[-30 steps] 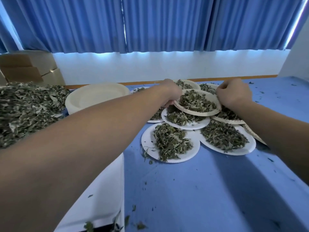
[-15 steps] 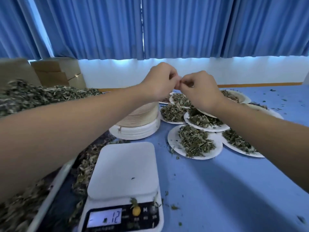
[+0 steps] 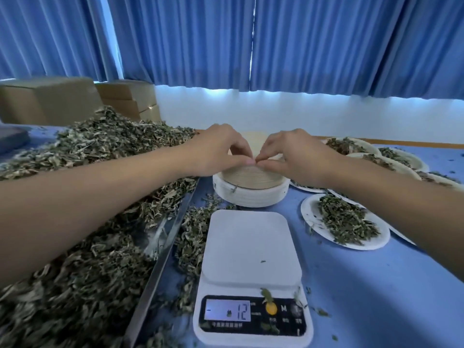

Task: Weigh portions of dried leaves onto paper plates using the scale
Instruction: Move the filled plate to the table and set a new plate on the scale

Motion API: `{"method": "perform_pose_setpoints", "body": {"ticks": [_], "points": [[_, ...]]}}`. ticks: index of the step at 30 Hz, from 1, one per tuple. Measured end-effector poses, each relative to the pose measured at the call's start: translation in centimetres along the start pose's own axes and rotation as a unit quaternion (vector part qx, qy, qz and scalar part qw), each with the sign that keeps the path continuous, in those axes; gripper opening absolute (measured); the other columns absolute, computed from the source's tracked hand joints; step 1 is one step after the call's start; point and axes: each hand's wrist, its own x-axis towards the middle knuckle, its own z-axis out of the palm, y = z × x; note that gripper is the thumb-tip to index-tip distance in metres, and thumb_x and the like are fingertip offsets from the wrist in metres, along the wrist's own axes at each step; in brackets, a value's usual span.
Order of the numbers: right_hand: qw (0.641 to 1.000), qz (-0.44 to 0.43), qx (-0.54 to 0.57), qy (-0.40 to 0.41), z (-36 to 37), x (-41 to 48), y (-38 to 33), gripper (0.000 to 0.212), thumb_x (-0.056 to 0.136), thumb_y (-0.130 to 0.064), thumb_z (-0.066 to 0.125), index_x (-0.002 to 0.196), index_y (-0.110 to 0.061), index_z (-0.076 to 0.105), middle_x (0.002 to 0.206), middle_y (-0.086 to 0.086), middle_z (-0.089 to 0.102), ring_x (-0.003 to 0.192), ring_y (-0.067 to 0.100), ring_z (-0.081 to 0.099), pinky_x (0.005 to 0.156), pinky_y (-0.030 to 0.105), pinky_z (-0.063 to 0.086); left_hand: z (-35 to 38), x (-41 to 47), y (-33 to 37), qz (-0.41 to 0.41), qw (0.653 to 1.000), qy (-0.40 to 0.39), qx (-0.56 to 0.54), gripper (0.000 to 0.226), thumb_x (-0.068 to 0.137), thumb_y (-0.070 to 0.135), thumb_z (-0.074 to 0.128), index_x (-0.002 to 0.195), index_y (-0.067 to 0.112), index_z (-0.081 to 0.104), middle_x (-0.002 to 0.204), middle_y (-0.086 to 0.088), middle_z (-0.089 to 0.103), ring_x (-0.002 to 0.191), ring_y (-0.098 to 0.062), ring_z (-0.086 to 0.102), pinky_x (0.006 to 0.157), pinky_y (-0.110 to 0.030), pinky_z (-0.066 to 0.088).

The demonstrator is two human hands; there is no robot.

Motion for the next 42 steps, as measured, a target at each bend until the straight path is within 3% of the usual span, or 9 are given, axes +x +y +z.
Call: {"method": "perform_pose_setpoints", "body": {"ticks": [3,7,10,16,20,27,32,36,42], "points": [[1.000,-0.004,-0.011,0.003,0.1,0.1,0.0,0.020,0.098,-0.033,0.065,0.110,-0.029,0.080,0.117,-0.008,0.071,0.107,0.020,0.063,0.096,0.036,0.045,0.0,-0.1,-0.1,0.018,1.000,-0.003,0.000,0.012,0.089,0.025,0.076,0.099,0.021,0.081,0.092,0.008,0.074,0.090,-0.007,0.066,0.082,-0.026,0.053],[0.999,-0.021,-0.029,0.002,-0.1,0.0,0.1,0.021,0.100,-0.033,0.064,0.114,-0.030,0.079,0.118,-0.007,0.072,0.106,0.020,0.064,0.095,0.034,0.044,0.1,-0.1,-0.3,0.041,0.999,-0.004,0.007,0.013,0.090,0.020,0.075,0.102,0.018,0.081,0.095,0.007,0.073,0.090,-0.008,0.066,0.084,-0.024,0.051],[0.988,-0.059,-0.140,-0.019,0.0,0.0,0.0,0.028,0.106,-0.038,0.050,0.114,-0.034,0.076,0.116,-0.011,0.072,0.105,0.018,0.062,0.097,0.036,0.038,0.1,-0.1,-0.5,0.052,0.999,0.002,0.003,0.013,0.090,0.020,0.075,0.101,0.018,0.081,0.096,0.006,0.073,0.091,-0.009,0.065,0.083,-0.021,0.050],[0.961,-0.091,-0.262,-0.018,0.3,-0.2,-0.1,0.042,0.110,-0.038,0.027,0.119,-0.034,0.068,0.113,-0.012,0.067,0.105,0.016,0.056,0.099,0.032,0.027,0.2,-0.4,-0.5,0.090,0.995,0.013,0.042,0.014,0.093,0.020,0.072,0.103,0.018,0.081,0.102,0.004,0.072,0.093,-0.015,0.065,0.089,-0.038,0.049],[0.944,-0.096,-0.316,-0.003,0.8,-0.4,0.1,0.037,0.110,-0.022,0.029,0.125,-0.029,0.062,0.112,-0.008,0.063,0.106,0.019,0.054,0.105,0.033,0.025,0.3,-0.5,-0.4,0.113,0.989,0.018,0.095,0.017,0.096,0.023,0.068,0.107,0.020,0.079,0.105,0.004,0.071,0.095,-0.020,0.065,0.089,-0.041,0.048],[0.937,-0.083,-0.335,0.054,0.5,-0.5,0.4,0.037,0.106,-0.012,0.031,0.124,-0.019,0.062,0.111,-0.001,0.062,0.103,0.025,0.055,0.105,0.036,0.026,-0.4,-0.3,0.1,0.111,0.988,0.065,0.083,0.025,0.097,0.035,0.064,0.111,0.019,0.078,0.106,0.001,0.070,0.099,-0.020,0.064,0.090,-0.040,0.048],[0.934,-0.080,-0.336,0.097,-0.5,-0.1,0.5,0.026,0.102,-0.009,0.044,0.114,-0.016,0.067,0.105,0.003,0.066,0.094,0.028,0.057,0.099,0.038,0.032,-0.9,0.5,0.3,0.095,0.983,0.080,0.133,0.027,0.095,0.036,0.065,0.116,0.022,0.074,0.112,0.004,0.068,0.105,-0.020,0.060,0.093,-0.043,0.045],[0.935,-0.091,-0.324,0.109,-0.7,-0.1,0.4,0.027,0.101,-0.008,0.046,0.116,-0.015,0.068,0.105,0.003,0.067,0.094,0.028,0.058,0.098,0.039,0.032,-1.5,0.5,0.8,0.076,0.991,0.069,0.084,0.024,0.096,0.033,0.064,0.113,0.020,0.075,0.109,0.003,0.069,0.103,-0.019,0.061,0.093,-0.042,0.046],[0.937,-0.102,-0.304,0.140,-1.3,-0.4,-0.5,0.033,0.108,-0.017,0.036,0.113,-0.015,0.069,0.104,0.003,0.067,0.093,0.028,0.058,0.096,0.038,0.032,-2.4,0.1,1.4,0.087,0.974,0.078,0.195,0.021,0.101,0.029,0.056,0.110,0.022,0.073,0.106,0.003,0.067,0.098,-0.024,0.061,0.088,-0.040,0.044]]}}
